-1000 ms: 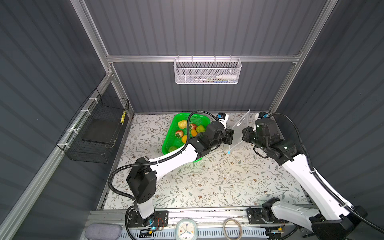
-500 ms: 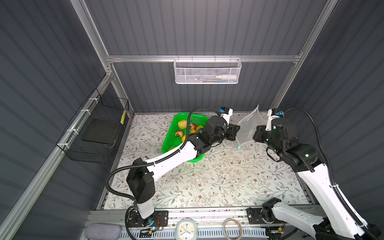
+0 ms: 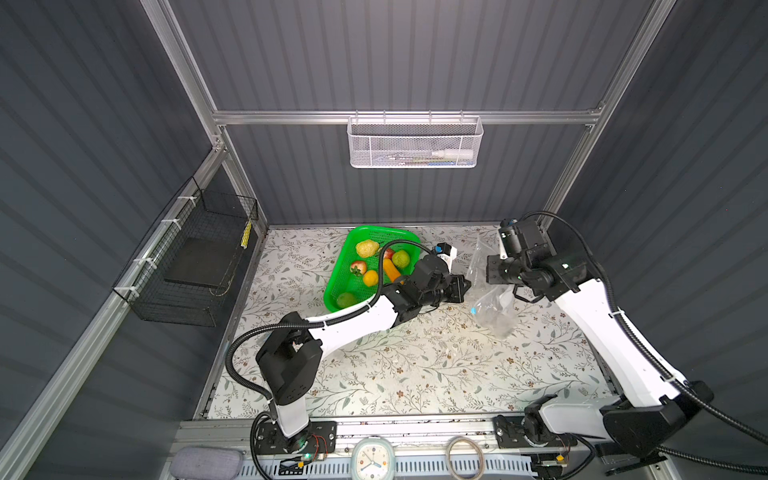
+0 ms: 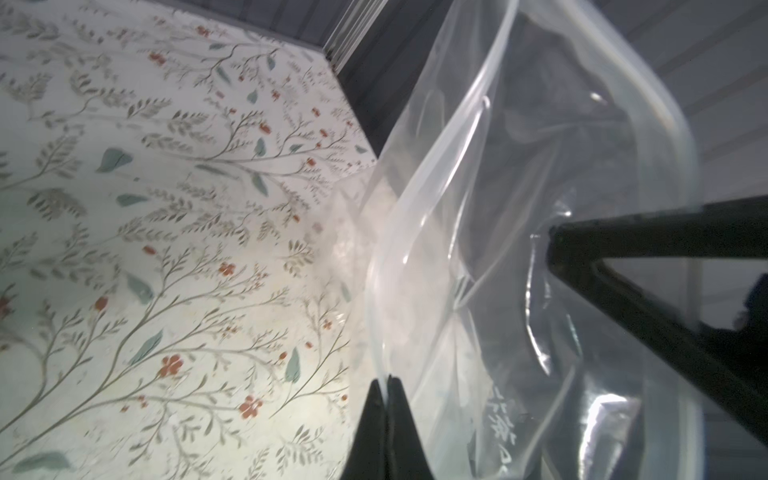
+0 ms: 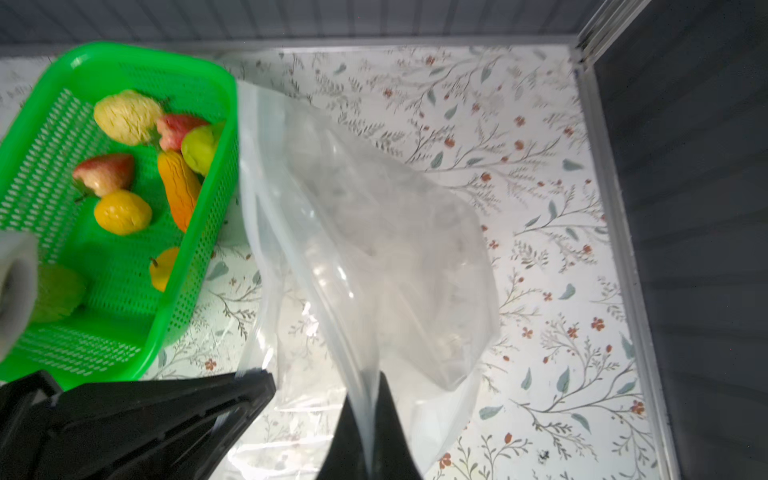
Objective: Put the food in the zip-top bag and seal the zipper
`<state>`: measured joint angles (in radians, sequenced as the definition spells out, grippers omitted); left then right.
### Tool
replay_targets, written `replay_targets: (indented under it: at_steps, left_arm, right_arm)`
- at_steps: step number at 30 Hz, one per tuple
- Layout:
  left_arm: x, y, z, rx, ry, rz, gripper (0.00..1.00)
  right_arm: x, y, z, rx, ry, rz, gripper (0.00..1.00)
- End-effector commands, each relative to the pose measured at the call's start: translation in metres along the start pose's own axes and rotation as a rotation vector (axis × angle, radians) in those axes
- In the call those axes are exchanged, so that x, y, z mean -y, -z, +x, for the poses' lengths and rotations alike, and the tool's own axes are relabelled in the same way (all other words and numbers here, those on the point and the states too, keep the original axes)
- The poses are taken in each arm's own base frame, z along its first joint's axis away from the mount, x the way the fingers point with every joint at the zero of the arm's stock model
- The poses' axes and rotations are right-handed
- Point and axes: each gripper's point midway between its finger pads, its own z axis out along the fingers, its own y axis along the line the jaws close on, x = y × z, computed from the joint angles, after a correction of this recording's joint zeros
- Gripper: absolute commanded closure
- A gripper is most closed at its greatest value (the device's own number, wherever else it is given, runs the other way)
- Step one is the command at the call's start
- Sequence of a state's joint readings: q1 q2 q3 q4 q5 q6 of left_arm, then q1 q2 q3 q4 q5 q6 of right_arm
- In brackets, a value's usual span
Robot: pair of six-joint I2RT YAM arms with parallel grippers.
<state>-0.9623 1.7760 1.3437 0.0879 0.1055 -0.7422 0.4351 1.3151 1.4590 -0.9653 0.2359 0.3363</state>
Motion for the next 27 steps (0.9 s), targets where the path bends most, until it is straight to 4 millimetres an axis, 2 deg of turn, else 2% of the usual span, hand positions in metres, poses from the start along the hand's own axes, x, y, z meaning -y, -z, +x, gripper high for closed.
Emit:
replay_targets:
  at_steps: [1,3,5,10,14,18,24,25,27]
  left_arm:
    - [-0.02,0.011,-0.001,0.016,0.014,-0.079,1.0]
    - [-0.039,0.017,-0.002,0.016,0.018,-0.132,1.0]
    - [-0.06,0.027,-0.006,0.022,0.0,-0.209,1.0]
    - [-0.096,0.058,-0.017,0.021,-0.16,-0.457,1.0]
    - [-0.115,0.065,-0.014,-0.027,-0.228,-0.577,1.0]
    - [-0.116,0.06,-0.013,-0.042,-0.233,-0.573,1.0]
    - [-0.101,0.068,-0.029,0.004,-0.245,-0.546,0.99]
    - [-0.097,0.07,-0.032,0.013,-0.248,-0.536,0.96]
    - [-0.089,0.076,-0.037,0.035,-0.251,-0.506,0.78]
  right_arm:
    - [-0.028,-0.009,-0.002,0.022,-0.036,-0.149,1.0]
    - [-0.044,-0.019,-0.003,0.029,-0.053,-0.227,1.0]
    - [-0.05,-0.028,-0.003,0.034,-0.068,-0.249,1.0]
    - [-0.038,-0.047,0.003,-0.004,-0.049,-0.152,1.0]
    - [-0.028,-0.043,0.003,0.01,-0.042,-0.102,1.0]
    - [-0.031,-0.036,-0.002,0.06,-0.055,-0.142,1.0]
    - [-0.046,-0.041,0.0,0.073,-0.087,-0.234,1.0]
    - [-0.048,-0.043,0.001,0.072,-0.091,-0.243,1.0]
    - [-0.051,-0.044,0.001,0.073,-0.097,-0.26,1.0]
